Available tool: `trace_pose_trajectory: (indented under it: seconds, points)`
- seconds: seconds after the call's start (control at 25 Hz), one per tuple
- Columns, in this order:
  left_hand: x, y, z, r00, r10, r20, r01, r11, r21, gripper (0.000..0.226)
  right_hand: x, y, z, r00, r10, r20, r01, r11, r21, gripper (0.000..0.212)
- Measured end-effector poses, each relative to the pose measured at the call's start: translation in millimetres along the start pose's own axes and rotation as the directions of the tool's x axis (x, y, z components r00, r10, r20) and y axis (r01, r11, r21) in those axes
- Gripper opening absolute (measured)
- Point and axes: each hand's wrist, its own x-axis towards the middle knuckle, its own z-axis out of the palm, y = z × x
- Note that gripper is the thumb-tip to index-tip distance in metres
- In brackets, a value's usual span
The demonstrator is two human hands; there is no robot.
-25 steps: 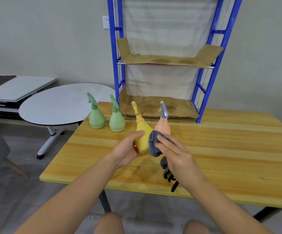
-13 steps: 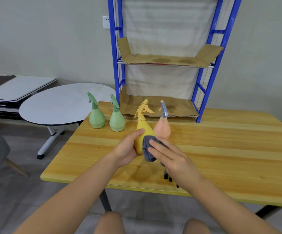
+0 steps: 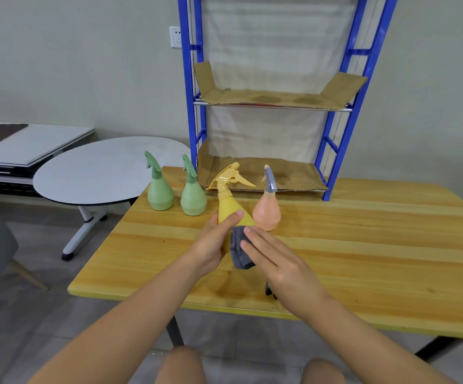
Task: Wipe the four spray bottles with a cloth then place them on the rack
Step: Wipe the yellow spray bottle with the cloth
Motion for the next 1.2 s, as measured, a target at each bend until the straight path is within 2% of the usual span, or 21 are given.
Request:
trace_pose_trajectory:
  seconds: [0.2,0.48,0.72,0.84,0.96,1.08,1.12,1.2]
  points:
    - [2,-3,-6,0.999,-0.018,-0.051,0.017,0.999,-0.028,0.043,-5,3,5,0.998,0.009,0.061,-0.011,0.999,0.037,0.056]
    - [0,-4,-5,0.994,-0.054,-0.090,0.052,0.998,-0.033,0.035,-3,-3,14,0.990,0.002,0.141,-0.005,1.000,0.025,0.074]
    - [1,-4,-10,0.996,0.003,-0.092,-0.008,0.999,-0.054,0.047,2,-3,12,0.997,0.052,0.059,-0.052,0.999,0.005,0.065]
    - [1,-1,-8,0.995,0.023,-0.094,-0.022,1.000,0.012,0.046,1,-6,17,0.992,0.024,0.122,-0.025,1.000,0.010,0.072]
    - [3,0,-10,0.996,-0.024,-0.081,0.022,0.999,-0.035,0.048,6,1,12,0.986,0.130,0.109,-0.134,0.991,0.028,0.078]
    - [-1,4,-15,0.993,-0.104,-0.051,0.100,0.992,-0.083,0.062,5,-2,8,0.992,0.073,0.100,-0.074,0.997,0.005,0.076]
    - [0,3,-17,0.995,-0.096,-0.036,0.094,0.994,-0.062,0.057,5,-1,7,0.994,0.061,0.094,-0.062,0.998,0.008,0.076]
    - [-1,4,-15,0.998,-0.062,-0.025,0.062,0.998,-0.019,0.047,7,9,3,0.990,0.126,0.058,-0.128,0.991,0.026,0.076]
